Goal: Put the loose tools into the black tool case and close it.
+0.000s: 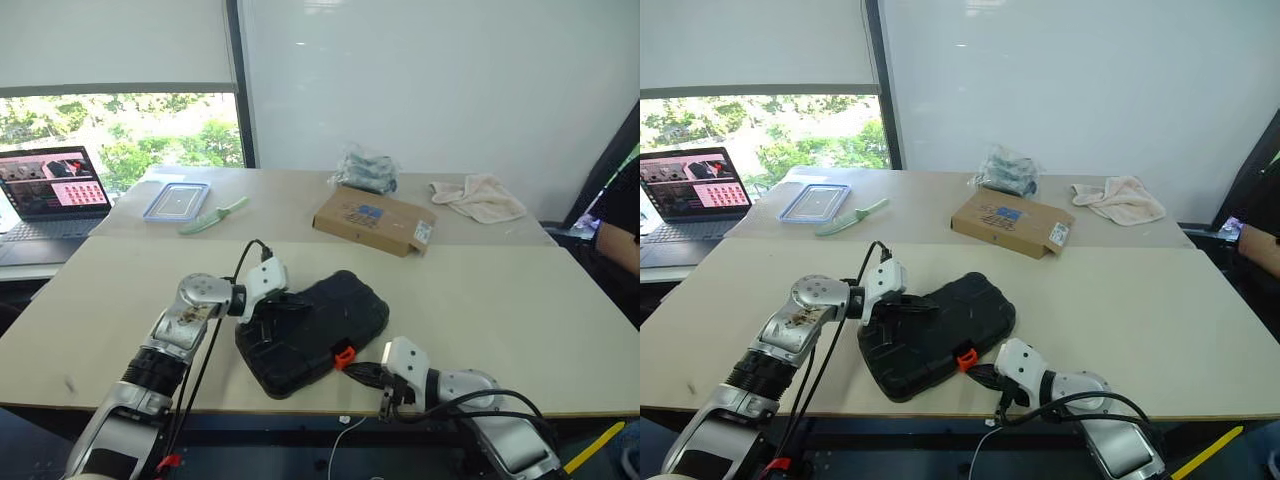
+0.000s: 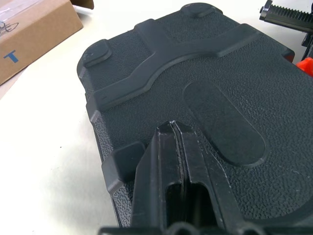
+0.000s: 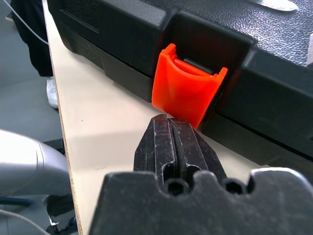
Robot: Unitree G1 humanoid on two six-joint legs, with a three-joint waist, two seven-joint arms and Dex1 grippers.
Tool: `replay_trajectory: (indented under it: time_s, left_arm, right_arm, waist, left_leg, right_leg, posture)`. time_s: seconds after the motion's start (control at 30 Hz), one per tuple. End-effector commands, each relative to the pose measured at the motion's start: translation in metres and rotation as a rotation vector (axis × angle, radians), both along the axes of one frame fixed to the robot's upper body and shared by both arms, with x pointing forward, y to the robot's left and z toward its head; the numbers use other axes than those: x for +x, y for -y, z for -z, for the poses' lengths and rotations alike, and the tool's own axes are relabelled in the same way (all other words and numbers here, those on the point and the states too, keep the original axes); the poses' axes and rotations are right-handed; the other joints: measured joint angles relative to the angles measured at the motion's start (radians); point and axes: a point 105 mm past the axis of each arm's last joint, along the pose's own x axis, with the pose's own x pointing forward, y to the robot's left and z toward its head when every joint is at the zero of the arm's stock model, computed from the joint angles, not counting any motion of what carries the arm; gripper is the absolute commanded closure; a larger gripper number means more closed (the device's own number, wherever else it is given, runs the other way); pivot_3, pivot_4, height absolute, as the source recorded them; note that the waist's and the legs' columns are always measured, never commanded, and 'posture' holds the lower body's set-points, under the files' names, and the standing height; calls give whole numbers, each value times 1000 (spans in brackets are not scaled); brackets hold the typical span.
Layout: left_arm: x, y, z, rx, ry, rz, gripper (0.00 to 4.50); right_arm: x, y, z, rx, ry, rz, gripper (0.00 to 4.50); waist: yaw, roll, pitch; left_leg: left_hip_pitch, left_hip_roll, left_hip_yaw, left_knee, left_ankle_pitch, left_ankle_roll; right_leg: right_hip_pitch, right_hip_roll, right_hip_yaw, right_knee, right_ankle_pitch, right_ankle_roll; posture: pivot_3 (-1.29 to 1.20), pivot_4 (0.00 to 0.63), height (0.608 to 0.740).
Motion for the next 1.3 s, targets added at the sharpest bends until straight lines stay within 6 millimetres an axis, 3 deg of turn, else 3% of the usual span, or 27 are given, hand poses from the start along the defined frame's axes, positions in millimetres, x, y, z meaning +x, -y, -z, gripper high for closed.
replay_trajectory:
  time_s: [0.03,0.47,1.0,1.3]
  left_arm:
    - [-5,-12,40,117,-123,-46,4500]
    - [-19,-17,70,255,-230,-20,4500]
    - [-18,-13,69,218,-238,-42,4500]
    - [-18,-12,69,205,-245,-50,4500]
  right_arm:
    - [4,-10,-32,63,138,-38,4484]
    - [10,-10,-49,96,176,-40,4484]
    - [14,-10,-36,54,145,-41,4484]
    - [18,-23,-32,29,154,-86,4484]
  waist:
    - [-3,0,0]
    - [-9,0,-7]
    - [-10,0,-11]
    - [-11,0,-11]
  left_leg:
    - [0,0,0,0,0,0]
    - [2,1,0,-1,0,0]
    - [7,2,1,-3,0,-1]
    - [11,3,2,-4,0,-1]
  right_leg:
    - [0,0,0,0,0,0]
    - [0,0,1,1,-1,0]
    - [2,1,3,1,-6,-4]
    - [3,2,5,2,-6,-3]
  posture:
    - [0,150,740]
    - [0,150,740]
    - [0,150,740]
    - [0,150,740]
